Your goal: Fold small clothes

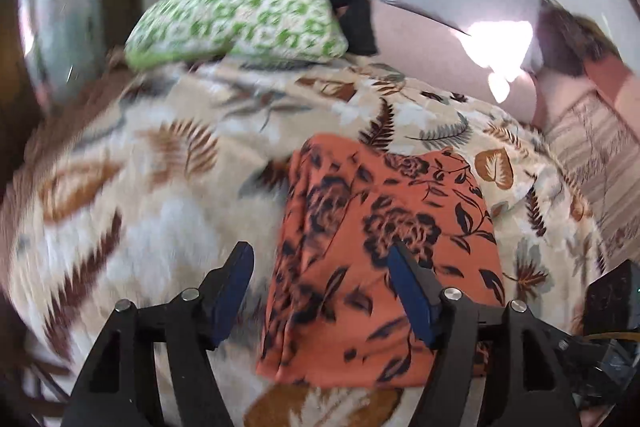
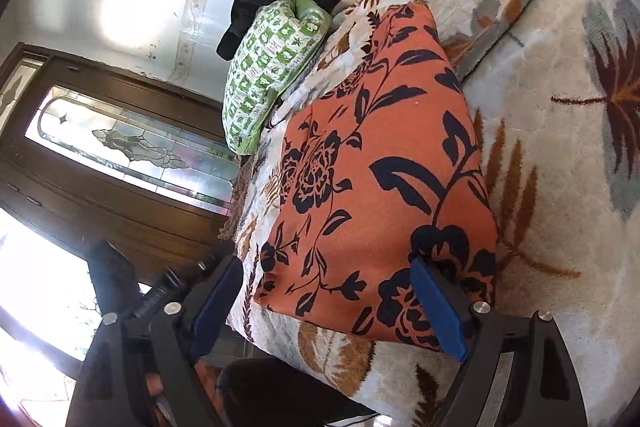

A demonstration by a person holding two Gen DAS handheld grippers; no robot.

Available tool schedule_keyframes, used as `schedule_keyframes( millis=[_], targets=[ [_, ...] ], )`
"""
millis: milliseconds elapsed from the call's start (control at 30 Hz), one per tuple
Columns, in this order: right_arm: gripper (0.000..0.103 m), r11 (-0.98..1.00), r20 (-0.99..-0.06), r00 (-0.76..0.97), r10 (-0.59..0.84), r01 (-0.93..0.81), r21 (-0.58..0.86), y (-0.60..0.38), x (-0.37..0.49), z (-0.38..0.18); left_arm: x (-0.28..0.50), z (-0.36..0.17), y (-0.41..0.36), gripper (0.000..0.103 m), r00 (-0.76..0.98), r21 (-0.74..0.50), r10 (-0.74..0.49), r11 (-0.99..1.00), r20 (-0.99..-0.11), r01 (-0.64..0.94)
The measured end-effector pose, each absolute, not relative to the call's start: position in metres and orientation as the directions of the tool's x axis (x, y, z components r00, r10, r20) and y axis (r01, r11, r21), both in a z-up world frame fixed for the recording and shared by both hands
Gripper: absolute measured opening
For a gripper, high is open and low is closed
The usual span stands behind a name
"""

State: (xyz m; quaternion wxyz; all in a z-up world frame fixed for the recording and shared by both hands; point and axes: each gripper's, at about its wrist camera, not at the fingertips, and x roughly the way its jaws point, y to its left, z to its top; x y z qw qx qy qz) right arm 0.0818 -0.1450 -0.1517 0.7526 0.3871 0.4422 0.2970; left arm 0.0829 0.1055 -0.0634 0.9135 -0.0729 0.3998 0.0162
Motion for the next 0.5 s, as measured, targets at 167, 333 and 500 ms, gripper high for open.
schedule_keyframes(
  millis=[167,333,500],
  targets=[
    [0.088,0.484,-0.410,0.424,0.808,-0.080,0.871,-0.162,0.082,-0.140,0.139,-0.125,0.103,0.071,0.519,0.080,0.114,0.993,-0.847,-0.087],
    [0.091,0.523,-0.478,0.498,0.723,0.058,0.850,-0.209,0.098,-0.156,0.130,-0.136,0.120,0.073,0.548,-0.010,0.055,0.993,-0.835,-0.115],
    [0.092,0.366,-0.390,0.402,0.828,0.139,0.920,-0.201,0.114,-0.192,0.129,-0.136,0.122,0.073,0.543,-0.027,0.033,0.995,-0.839,-0.101]
  ],
)
